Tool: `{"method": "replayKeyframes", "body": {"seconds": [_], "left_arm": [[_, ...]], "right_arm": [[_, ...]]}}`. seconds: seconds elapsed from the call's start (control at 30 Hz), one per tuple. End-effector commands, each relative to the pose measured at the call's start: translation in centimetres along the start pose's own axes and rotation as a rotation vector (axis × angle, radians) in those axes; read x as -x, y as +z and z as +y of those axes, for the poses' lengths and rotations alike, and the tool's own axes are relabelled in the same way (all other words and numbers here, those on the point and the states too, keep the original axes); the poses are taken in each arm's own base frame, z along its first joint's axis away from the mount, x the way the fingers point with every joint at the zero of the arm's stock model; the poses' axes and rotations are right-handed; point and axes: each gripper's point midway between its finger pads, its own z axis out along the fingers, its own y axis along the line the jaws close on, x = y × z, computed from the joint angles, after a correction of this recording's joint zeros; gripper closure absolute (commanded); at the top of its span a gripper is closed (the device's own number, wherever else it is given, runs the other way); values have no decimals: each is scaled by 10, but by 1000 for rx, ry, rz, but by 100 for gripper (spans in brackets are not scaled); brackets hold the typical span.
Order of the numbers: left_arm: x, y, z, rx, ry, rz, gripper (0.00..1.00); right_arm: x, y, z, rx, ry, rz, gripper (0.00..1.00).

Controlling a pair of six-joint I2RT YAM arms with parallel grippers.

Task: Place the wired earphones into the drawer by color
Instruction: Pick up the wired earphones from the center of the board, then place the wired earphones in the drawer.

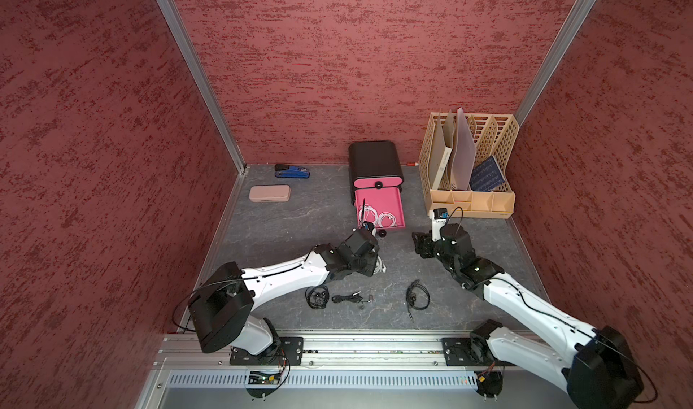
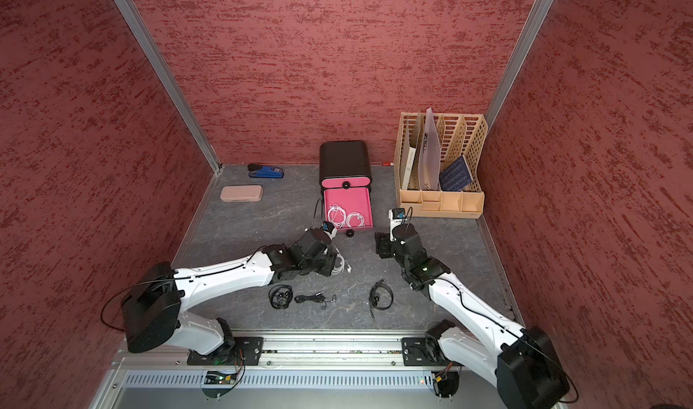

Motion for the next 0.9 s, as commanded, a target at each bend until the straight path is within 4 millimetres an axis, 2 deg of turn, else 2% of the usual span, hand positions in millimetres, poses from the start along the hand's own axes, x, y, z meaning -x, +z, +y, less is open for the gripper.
{"method": "replayKeyframes", "body": {"seconds": [0.0, 0.2, 0.53, 0.7, 0.87], "left_arm": [[36, -16, -6, -40, 16, -91, 100], [70, -32, -6, -73, 32, -158, 100], [131, -41, -2, -111, 59, -274, 100], [157, -35, 0, -101, 86, -307, 100], [179, -19, 5, -93, 84, -362, 100]], "right_arm": [[6, -1, -1, 4, 16, -29, 34], [7, -2, -1, 3, 15, -33, 34], [7, -2, -2, -4, 14, -33, 34], [7, -3, -2, -4, 14, -36, 34], [8, -4, -3, -6, 14, -40, 34]]}}
